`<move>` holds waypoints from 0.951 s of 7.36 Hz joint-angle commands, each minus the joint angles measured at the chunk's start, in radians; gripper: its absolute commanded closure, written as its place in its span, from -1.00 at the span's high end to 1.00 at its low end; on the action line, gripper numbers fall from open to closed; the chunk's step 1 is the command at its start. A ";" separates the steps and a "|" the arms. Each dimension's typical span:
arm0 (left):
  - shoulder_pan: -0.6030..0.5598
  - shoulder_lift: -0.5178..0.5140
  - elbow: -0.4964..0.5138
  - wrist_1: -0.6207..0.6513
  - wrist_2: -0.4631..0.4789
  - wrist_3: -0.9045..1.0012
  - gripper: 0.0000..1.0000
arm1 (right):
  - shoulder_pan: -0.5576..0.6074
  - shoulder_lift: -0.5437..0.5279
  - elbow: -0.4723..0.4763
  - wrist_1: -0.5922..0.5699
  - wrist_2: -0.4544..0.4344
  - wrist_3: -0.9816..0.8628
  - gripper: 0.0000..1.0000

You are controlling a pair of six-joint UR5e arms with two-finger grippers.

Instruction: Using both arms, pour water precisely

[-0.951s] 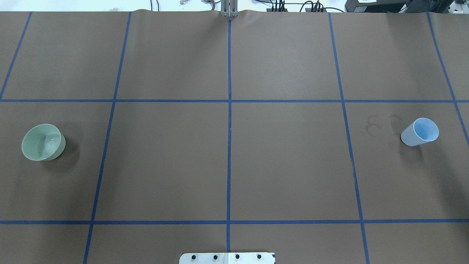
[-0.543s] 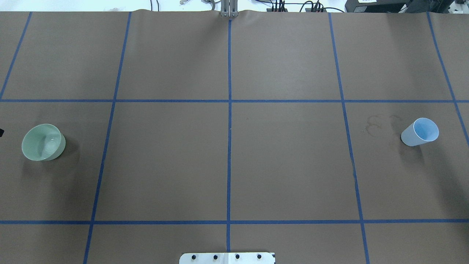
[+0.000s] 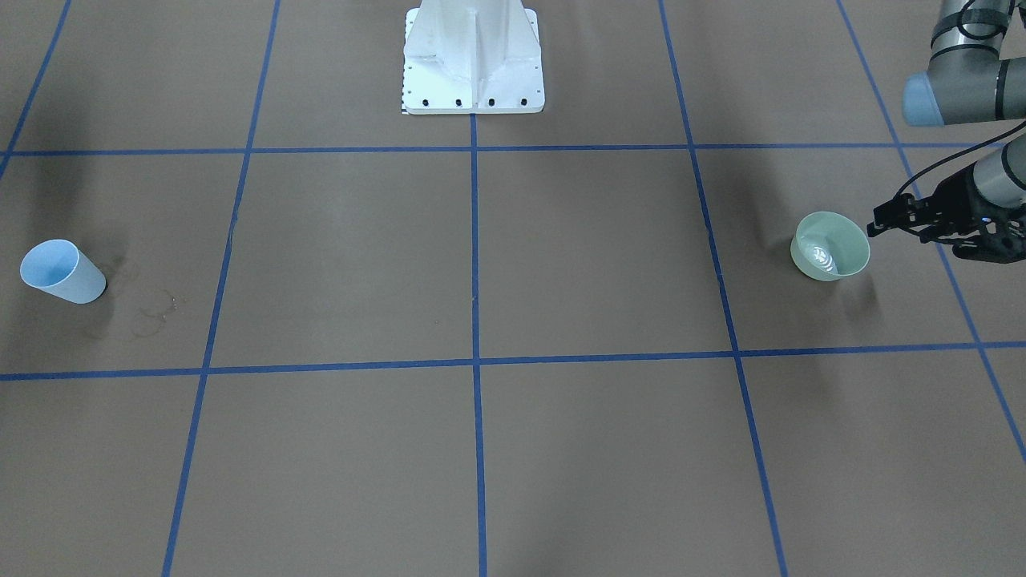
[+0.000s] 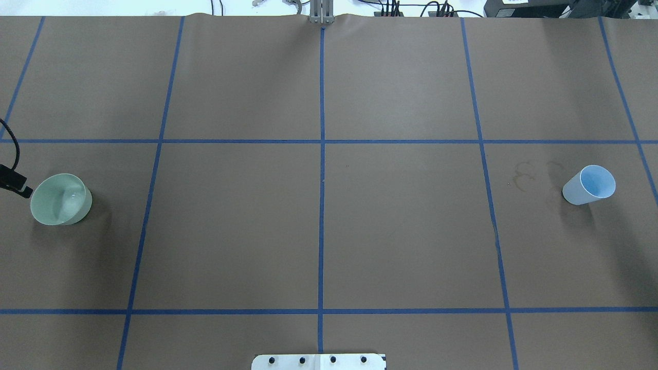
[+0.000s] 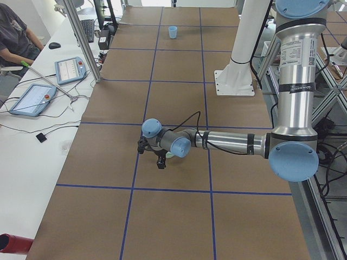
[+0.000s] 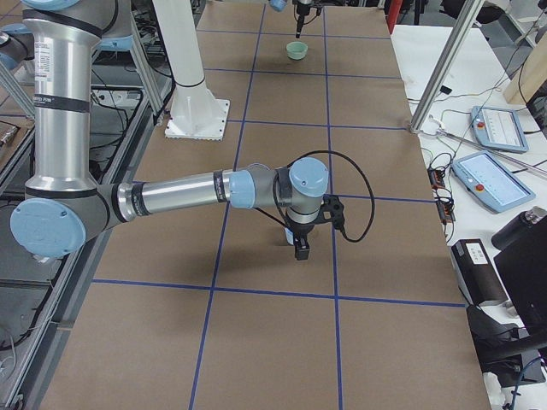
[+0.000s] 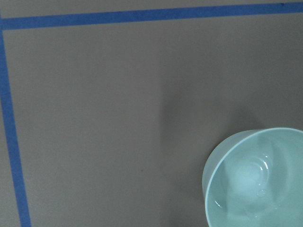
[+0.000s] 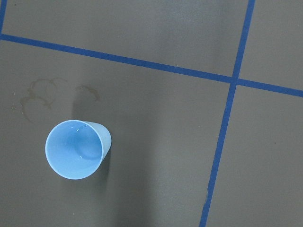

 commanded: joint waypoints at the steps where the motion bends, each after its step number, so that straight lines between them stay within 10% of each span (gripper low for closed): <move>1: 0.033 -0.022 0.017 0.000 -0.001 -0.001 0.95 | -0.002 0.000 -0.003 0.000 0.000 0.001 1.00; 5: 0.064 -0.048 0.039 0.000 -0.001 -0.003 0.47 | -0.002 0.000 -0.003 -0.002 0.000 0.003 1.00; 7: 0.064 -0.048 0.039 0.000 -0.002 -0.004 -0.66 | -0.002 0.000 -0.004 -0.002 0.000 0.003 1.00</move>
